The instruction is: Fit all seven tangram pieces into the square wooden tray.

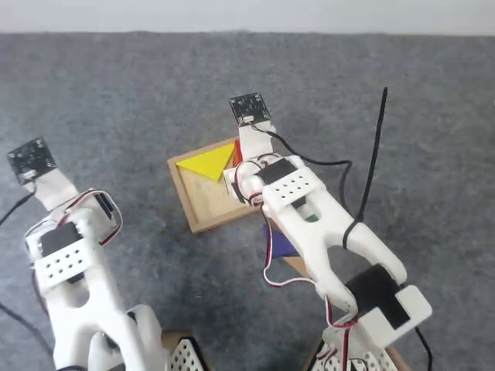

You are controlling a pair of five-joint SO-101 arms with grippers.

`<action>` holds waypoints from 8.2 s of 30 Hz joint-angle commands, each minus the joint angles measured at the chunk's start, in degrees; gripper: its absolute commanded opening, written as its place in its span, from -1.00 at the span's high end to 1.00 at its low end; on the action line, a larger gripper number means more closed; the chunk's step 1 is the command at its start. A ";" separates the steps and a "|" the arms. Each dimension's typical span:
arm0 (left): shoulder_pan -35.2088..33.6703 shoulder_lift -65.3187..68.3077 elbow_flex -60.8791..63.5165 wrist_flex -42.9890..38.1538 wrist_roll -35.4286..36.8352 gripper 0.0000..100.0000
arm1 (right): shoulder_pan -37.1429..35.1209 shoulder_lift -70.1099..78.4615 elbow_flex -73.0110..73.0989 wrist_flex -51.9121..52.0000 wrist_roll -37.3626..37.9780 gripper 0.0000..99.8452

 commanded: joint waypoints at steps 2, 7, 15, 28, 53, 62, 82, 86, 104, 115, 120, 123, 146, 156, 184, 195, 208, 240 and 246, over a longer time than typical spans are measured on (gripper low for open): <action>0.35 -0.09 -0.57 -1.23 -0.97 0.78 | -2.68 -4.18 -2.29 1.54 -2.73 0.99; 0.35 0.00 -0.57 -1.23 -0.97 0.78 | -5.85 -4.09 -2.29 3.03 -2.64 0.99; 0.35 0.00 -0.31 -1.93 -0.97 0.78 | -8.04 -4.62 -2.64 2.77 4.84 0.99; 0.35 -0.09 0.04 -2.02 -1.05 0.78 | 0.04 5.93 -5.80 -1.27 32.44 0.58; 0.44 0.00 0.04 -2.02 -1.05 0.78 | -6.55 23.96 -27.78 19.65 56.00 0.50; 0.44 0.00 0.13 -2.02 -1.05 0.78 | -6.37 32.31 -31.82 21.05 61.10 0.55; 0.44 0.00 0.13 -2.02 -1.05 0.78 | -8.92 25.27 -35.69 23.34 48.53 0.98; 0.44 0.00 0.13 -2.02 -1.05 0.78 | -10.42 25.10 -35.69 22.99 46.86 0.98; 0.35 0.00 0.13 -2.02 -1.14 0.78 | -14.20 17.80 -35.78 17.80 44.57 0.98; -0.09 -0.26 1.80 -3.08 -1.32 0.78 | -19.74 17.63 -37.01 11.30 47.38 0.98; -1.32 -0.26 1.89 -3.08 -2.90 0.78 | -19.74 19.38 -41.58 11.47 47.47 0.98; -2.90 -0.26 1.89 -3.16 -3.16 0.78 | -19.65 21.76 -44.57 11.74 47.47 0.98; -3.34 -0.35 2.42 -3.25 -3.25 0.78 | -11.12 10.95 -58.46 30.90 45.89 0.74; 4.22 0.00 -10.51 8.18 -7.56 0.74 | 16.31 -6.46 -47.91 50.42 34.64 0.98; 23.21 47.74 -60.70 41.32 -34.46 0.57 | 27.65 -35.82 27.43 17.71 34.64 0.98; 22.59 53.45 -60.18 38.33 -36.75 0.58 | 27.47 -35.82 28.40 16.75 34.64 0.98; 23.12 61.27 -62.90 37.80 -33.23 0.98 | 27.56 -35.82 28.40 16.75 34.64 0.98; 31.74 32.26 -36.09 30.33 -12.75 0.98 | 27.47 -35.21 28.40 16.75 34.64 0.98; 40.88 29.27 -34.59 28.75 -10.29 0.98 | 25.89 -35.21 29.27 16.75 34.64 0.98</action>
